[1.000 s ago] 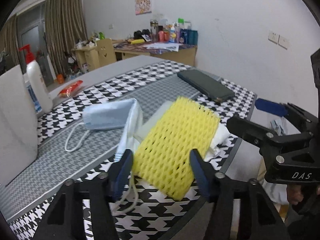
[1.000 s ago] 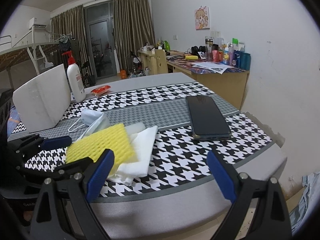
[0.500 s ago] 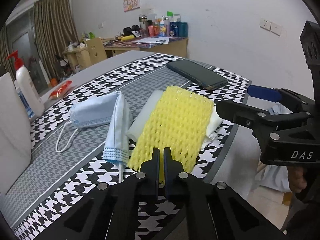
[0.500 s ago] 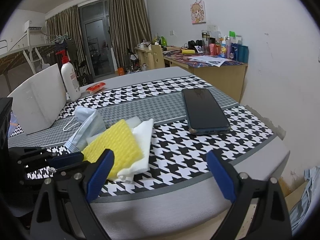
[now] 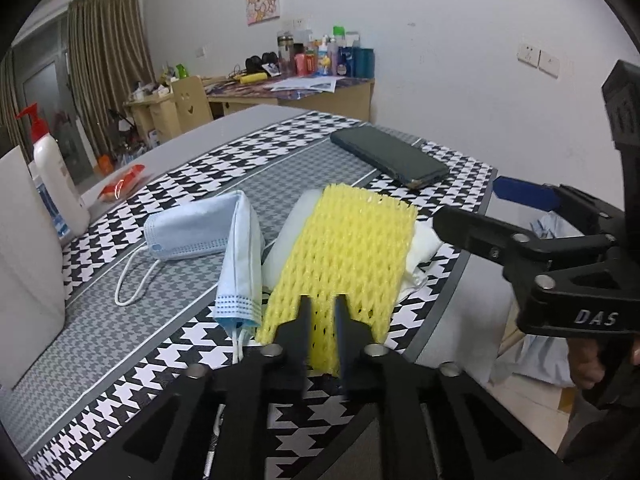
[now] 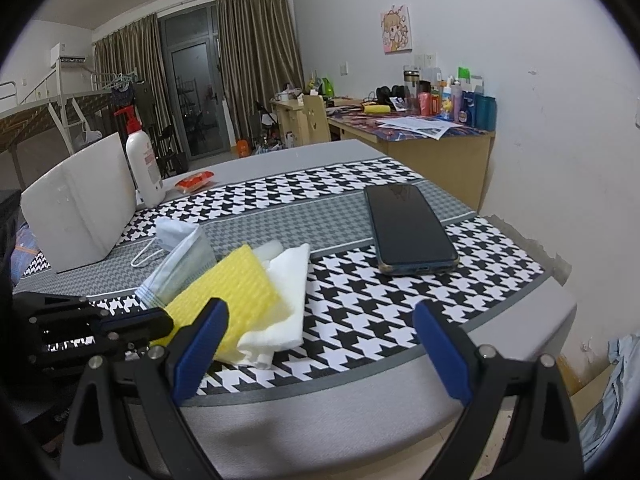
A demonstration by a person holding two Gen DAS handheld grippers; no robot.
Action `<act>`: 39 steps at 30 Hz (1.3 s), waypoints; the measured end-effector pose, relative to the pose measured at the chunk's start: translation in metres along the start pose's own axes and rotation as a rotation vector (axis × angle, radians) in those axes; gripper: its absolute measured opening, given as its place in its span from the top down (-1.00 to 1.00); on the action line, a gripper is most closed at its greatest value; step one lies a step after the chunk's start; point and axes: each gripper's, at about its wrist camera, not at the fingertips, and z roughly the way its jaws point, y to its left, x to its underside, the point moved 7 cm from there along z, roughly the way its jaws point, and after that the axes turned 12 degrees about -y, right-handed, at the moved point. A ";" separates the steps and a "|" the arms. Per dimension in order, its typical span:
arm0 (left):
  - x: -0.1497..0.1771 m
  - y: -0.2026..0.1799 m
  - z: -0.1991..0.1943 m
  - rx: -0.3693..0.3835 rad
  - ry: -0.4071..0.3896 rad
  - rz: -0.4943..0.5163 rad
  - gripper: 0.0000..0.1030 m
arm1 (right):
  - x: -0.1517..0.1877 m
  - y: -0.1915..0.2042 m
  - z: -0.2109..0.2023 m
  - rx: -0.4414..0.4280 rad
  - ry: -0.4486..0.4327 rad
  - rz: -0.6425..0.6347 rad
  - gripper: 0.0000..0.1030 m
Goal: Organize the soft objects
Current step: 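Close the left gripper on the edge of the blue face mask, then close the right gripper on the yellow mesh sponge while the left gripper holds the mask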
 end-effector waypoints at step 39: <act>-0.010 0.046 -0.029 -0.040 -0.063 -0.120 0.88 | 0.004 0.034 0.023 -0.111 0.049 -0.022 -0.86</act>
